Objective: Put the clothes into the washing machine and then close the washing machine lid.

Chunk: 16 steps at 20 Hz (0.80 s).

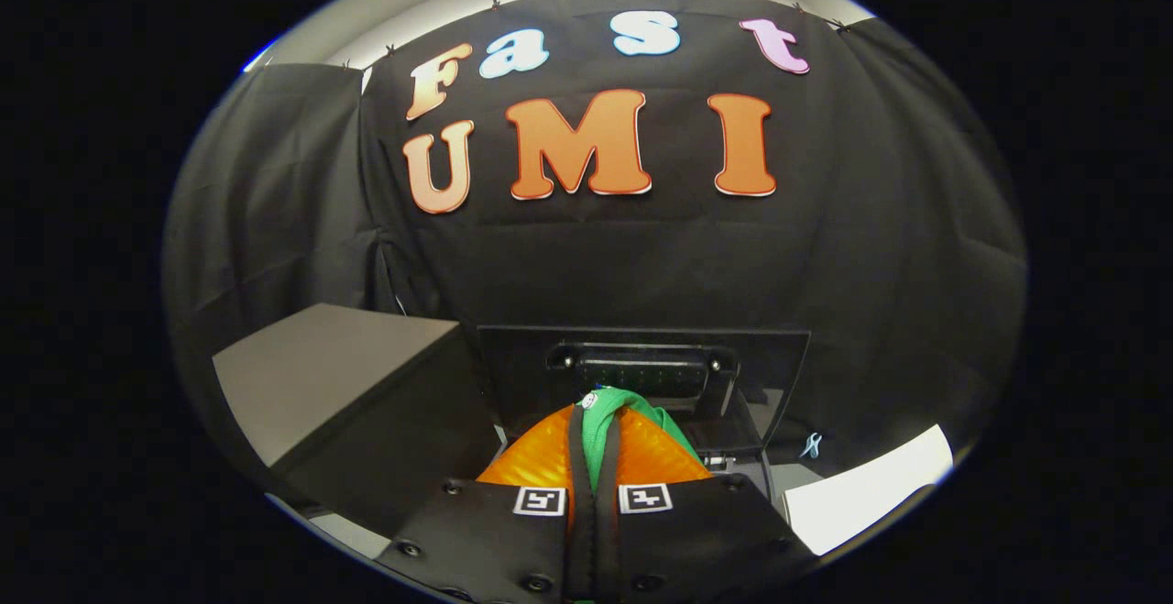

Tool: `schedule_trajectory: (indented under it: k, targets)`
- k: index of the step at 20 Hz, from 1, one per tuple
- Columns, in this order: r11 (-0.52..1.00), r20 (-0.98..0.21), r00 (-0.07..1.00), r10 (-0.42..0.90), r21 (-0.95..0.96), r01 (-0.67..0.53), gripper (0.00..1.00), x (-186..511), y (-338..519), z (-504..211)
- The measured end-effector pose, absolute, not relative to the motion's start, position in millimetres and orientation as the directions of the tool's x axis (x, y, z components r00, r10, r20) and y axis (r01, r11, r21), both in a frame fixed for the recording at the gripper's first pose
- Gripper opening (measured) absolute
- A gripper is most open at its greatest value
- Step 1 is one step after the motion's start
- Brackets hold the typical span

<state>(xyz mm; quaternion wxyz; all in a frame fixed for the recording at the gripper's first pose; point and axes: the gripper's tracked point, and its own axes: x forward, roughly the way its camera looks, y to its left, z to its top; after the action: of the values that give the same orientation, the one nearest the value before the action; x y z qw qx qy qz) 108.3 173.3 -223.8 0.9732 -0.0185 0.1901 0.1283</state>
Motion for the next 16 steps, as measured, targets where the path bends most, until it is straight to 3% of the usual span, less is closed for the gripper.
schedule_trajectory:
  k: [8,16]
  targets:
    - [0.965,-0.512,0.827,0.233,0.017,-0.261,0.08,117,164,-342]
    - [0.974,-0.641,0.742,0.198,0.048,-0.219,0.08,135,157,-410]
